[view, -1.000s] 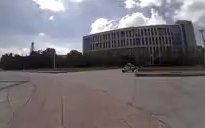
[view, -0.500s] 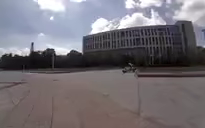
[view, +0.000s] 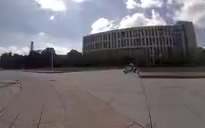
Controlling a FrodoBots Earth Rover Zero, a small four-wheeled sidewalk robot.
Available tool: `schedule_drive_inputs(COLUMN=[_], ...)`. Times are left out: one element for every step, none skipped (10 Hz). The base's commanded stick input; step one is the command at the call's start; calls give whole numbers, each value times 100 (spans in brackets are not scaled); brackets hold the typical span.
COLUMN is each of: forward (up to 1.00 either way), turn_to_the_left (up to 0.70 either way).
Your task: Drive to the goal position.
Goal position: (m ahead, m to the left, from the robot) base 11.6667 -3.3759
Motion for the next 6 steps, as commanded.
schedule_drive_inputs(forward=[70,70,70,70,70,70], turn_to_the_left=[0,0,0,0,0,0])
